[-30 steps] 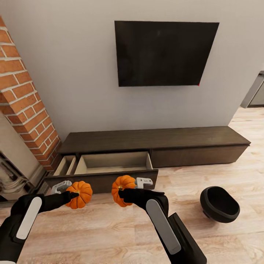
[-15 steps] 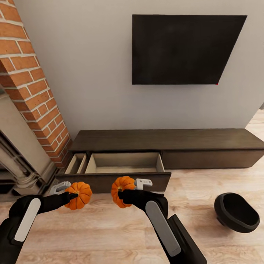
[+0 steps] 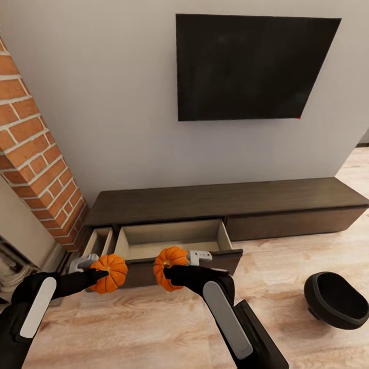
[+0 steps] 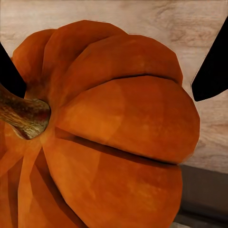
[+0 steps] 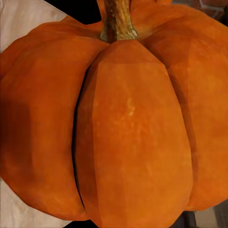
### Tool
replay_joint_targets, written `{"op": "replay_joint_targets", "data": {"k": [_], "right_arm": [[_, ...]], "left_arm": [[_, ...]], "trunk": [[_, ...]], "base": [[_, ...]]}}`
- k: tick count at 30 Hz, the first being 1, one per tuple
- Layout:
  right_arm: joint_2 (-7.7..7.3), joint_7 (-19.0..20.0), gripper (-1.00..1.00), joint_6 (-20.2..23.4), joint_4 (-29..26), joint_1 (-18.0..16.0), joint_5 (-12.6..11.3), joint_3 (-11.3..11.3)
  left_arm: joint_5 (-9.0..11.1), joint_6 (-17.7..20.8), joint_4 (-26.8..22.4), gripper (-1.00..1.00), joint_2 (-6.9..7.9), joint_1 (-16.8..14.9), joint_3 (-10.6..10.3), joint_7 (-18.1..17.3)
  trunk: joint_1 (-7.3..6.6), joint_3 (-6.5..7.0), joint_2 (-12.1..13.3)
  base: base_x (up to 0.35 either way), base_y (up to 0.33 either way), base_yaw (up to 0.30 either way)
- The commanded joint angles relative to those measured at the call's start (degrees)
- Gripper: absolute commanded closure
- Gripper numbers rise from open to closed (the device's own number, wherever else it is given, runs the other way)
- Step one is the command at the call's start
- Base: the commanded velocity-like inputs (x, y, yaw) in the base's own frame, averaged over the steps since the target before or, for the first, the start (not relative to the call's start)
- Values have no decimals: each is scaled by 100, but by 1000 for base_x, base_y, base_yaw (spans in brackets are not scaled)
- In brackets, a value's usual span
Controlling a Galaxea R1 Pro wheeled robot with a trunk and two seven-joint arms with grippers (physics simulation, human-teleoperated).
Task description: Place each of the two pumpkins and all three candles from the living room inside a cabinet in the living room (use any cabinet), then make sure every cabinet is closed, and position the cauldron so it is next to a table in the living room.
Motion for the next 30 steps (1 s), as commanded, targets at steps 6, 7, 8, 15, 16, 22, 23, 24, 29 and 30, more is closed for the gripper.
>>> {"op": "replay_joint_targets", "data": {"k": [6,7,8,15,16,22,23,24,29,30], "right_arm": [[-7,299,100,25,-64,10,-104,-64],[1,434,100,33,-75,-15,-103,-65],[1,502,100,55,-97,-66,-102,-89],[1,496,100,814,122,-1914,-113,-856],[1,462,100,840,423,-2359,-116,-933],[1,422,100,751,2840,-3943,-135,-1015],[1,421,100,702,3056,-3999,-134,-1016],[1,420,100,640,3265,-4036,-132,-1017],[1,411,100,346,4346,-4375,-113,-1016],[1,411,100,302,4500,-4403,-105,-1014]], "left_arm": [[189,31,-212,100,6,57,17,-43],[368,31,-265,100,17,109,26,-48],[588,31,-292,100,25,135,48,-51],[914,31,-378,100,474,36,120,-23],[922,31,-371,100,495,-166,113,10],[915,31,155,100,341,-1398,39,1201],[911,31,312,100,231,-1527,12,1378],[902,24,505,100,108,-1675,-38,1560],[879,-45,1994,100,-422,-2543,-568,2896],[888,-97,2248,100,-461,-2656,-607,3011]], "trunk": [[2,-7,-3],[2,-7,-3],[2,-7,-3],[2,-7,-3],[2,-7,-3],[2,-7,-3],[2,-7,-3],[2,-7,-3],[2,-7,-3],[2,-7,-3]], "base": [[49,22,-5],[4,2,0],[2,1,0],[8,0,0],[0,0,0],[0,0,0],[0,0,0],[0,0,0],[0,0,0],[0,0,0]]}}
